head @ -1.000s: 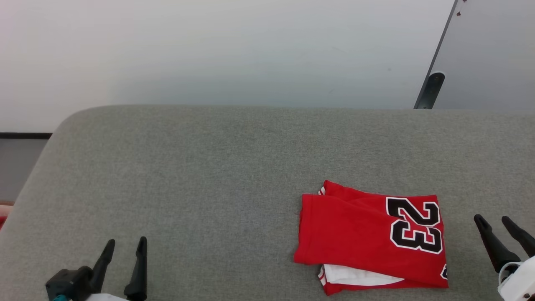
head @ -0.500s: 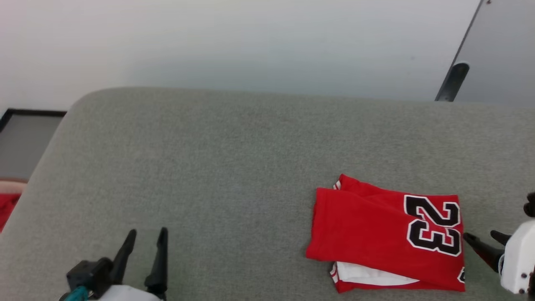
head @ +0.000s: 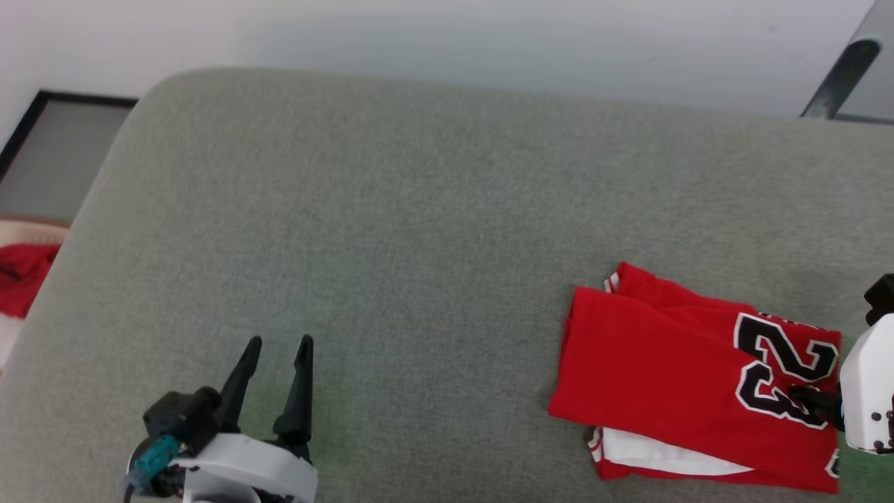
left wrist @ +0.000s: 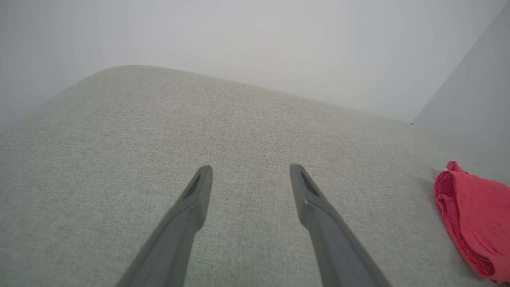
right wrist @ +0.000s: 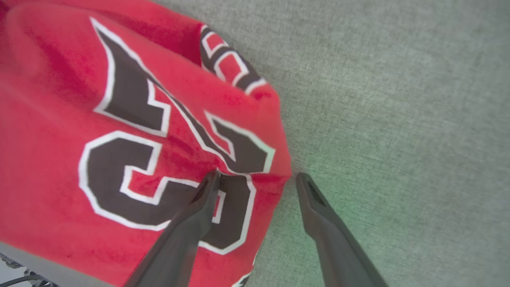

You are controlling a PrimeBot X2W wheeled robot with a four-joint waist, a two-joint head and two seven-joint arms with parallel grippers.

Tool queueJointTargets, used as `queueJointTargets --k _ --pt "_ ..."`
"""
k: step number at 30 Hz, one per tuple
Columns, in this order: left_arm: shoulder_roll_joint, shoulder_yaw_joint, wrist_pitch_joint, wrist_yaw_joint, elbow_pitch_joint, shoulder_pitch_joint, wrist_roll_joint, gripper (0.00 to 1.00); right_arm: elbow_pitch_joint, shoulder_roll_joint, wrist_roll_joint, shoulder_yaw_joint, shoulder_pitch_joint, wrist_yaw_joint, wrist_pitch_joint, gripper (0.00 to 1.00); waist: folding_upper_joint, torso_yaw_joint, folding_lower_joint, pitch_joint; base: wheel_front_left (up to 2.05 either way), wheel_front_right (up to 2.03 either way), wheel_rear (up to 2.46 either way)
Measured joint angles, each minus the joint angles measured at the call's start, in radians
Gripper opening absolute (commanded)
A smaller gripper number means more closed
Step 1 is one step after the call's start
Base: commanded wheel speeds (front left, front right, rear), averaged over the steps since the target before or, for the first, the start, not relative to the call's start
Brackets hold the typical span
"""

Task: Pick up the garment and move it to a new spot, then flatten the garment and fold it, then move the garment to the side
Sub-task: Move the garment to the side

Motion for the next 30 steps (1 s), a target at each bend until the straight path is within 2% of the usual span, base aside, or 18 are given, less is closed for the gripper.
queueJointTargets --k 7,8,9,10,11,21,30 --pt "-0.019 0.006 -0.008 -0.017 0.032 -0.037 0.006 1.0 0.006 -0.008 -0.009 0.009 -0.003 0.0 -0.021 1.0 0.0 0.024 0.0001 0.057 0.0 0.0 0.0" --pt "-0.024 0.007 -0.009 -0.018 0.036 -0.042 0.008 1.0 0.006 -0.009 -0.008 0.01 -0.004 0.0 -0.026 0.49 0.0 0.026 0.0 0.063 0.0 0.0 0.0" --pt "-0.028 0.007 -0.009 -0.021 0.04 -0.045 0.008 1.0 0.006 -0.011 -0.008 0.016 -0.006 0.0 -0.032 0.4 0.0 0.026 0.0 0.067 0.0 0.0 0.0" --pt "-0.03 0.007 -0.01 -0.026 0.044 -0.047 0.008 1.0 0.008 -0.012 -0.006 0.018 -0.007 0.0 -0.043 0.11 0.0 0.026 0.0 0.069 0.0 0.0 0.0" --pt "-0.032 0.007 -0.011 -0.026 0.049 -0.049 0.009 1.0 0.012 -0.011 -0.005 0.02 -0.008 0.0 -0.056 0.0 0.0 0.024 0.0001 0.069 0.0 0.0 0.0" --pt "-0.044 0.027 -0.013 -0.036 0.056 -0.054 0.031 1.0 0.039 0.012 0.039 0.025 -0.018 0.001 -0.145 0.0 0.0 -0.037 0.0 0.035 0.0 0.0 0.0" --pt "-0.046 0.032 -0.015 -0.044 0.018 -0.09 0.054 1.0 0.042 -0.077 0.028 -0.127 -0.033 0.001 -0.199 0.0 0.0 -0.142 0.0 0.033 0.0 0.0 0.0"
